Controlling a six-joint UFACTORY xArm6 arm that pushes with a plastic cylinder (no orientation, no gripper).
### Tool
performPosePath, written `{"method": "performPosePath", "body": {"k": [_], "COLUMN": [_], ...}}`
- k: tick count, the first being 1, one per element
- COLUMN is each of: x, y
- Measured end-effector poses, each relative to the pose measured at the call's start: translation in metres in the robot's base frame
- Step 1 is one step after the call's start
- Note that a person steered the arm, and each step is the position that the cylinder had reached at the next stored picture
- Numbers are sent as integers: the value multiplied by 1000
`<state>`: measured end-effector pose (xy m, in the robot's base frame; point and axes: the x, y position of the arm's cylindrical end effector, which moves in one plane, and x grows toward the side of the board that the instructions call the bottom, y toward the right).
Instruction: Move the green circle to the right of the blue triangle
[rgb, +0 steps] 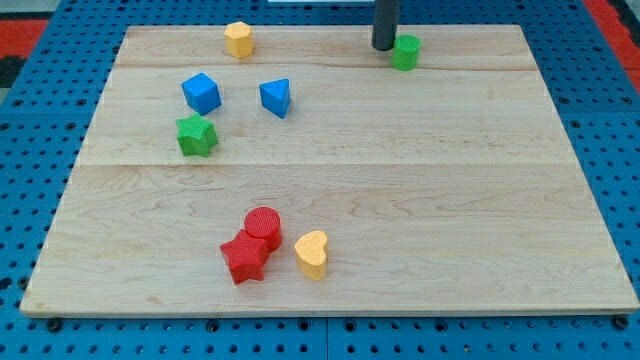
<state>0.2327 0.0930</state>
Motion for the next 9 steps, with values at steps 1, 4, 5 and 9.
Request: {"method": "performPosePath", "body": {"k": [1,4,5,9], "x": [-31,40,32,22], "y": [7,33,-15,-56]}}
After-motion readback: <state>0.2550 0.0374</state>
